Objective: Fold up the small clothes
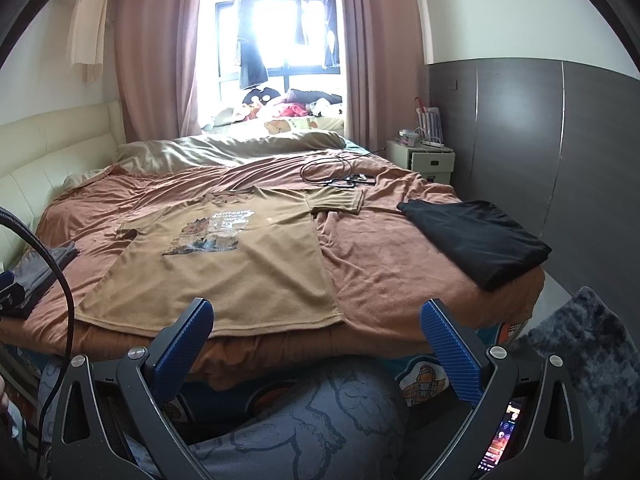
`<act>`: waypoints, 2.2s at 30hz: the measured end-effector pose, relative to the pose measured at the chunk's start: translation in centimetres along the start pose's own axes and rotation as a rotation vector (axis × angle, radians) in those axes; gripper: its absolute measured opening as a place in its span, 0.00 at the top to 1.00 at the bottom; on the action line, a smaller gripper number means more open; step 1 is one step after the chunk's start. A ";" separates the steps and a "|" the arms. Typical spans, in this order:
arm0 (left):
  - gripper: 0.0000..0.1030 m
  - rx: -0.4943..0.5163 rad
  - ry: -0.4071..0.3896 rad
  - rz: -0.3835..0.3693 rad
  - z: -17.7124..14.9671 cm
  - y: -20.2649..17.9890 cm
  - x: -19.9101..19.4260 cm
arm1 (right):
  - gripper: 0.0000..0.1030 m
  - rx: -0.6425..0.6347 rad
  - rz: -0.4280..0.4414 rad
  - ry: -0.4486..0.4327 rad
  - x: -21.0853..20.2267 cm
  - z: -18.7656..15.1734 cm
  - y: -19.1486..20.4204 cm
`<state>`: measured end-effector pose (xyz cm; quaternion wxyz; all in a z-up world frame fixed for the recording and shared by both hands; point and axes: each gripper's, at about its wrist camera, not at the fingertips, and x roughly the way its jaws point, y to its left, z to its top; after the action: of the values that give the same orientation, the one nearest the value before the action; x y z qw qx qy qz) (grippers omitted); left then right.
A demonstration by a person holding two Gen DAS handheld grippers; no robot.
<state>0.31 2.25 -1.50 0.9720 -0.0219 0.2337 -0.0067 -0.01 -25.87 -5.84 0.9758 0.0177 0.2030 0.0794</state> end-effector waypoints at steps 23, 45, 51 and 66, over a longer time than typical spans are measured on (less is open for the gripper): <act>0.02 -0.101 0.037 0.128 5.4 11.5 7.2 | 0.00 -0.046 0.149 0.035 11.9 5.0 3.4; 0.20 -0.244 0.101 0.220 11.5 21.0 17.1 | 0.02 -0.074 0.264 0.120 23.5 12.0 8.0; 0.23 -0.261 0.119 0.233 12.9 23.8 19.5 | 0.09 -0.065 0.308 0.165 27.0 14.3 10.6; 0.28 -0.348 0.193 0.255 13.5 32.4 27.7 | 0.35 -0.071 0.353 0.276 37.4 17.2 17.5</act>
<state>31.18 34.53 -3.54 0.9197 -0.1588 0.3239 0.1548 38.08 -2.56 -3.64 0.9098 0.0075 0.3254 0.2577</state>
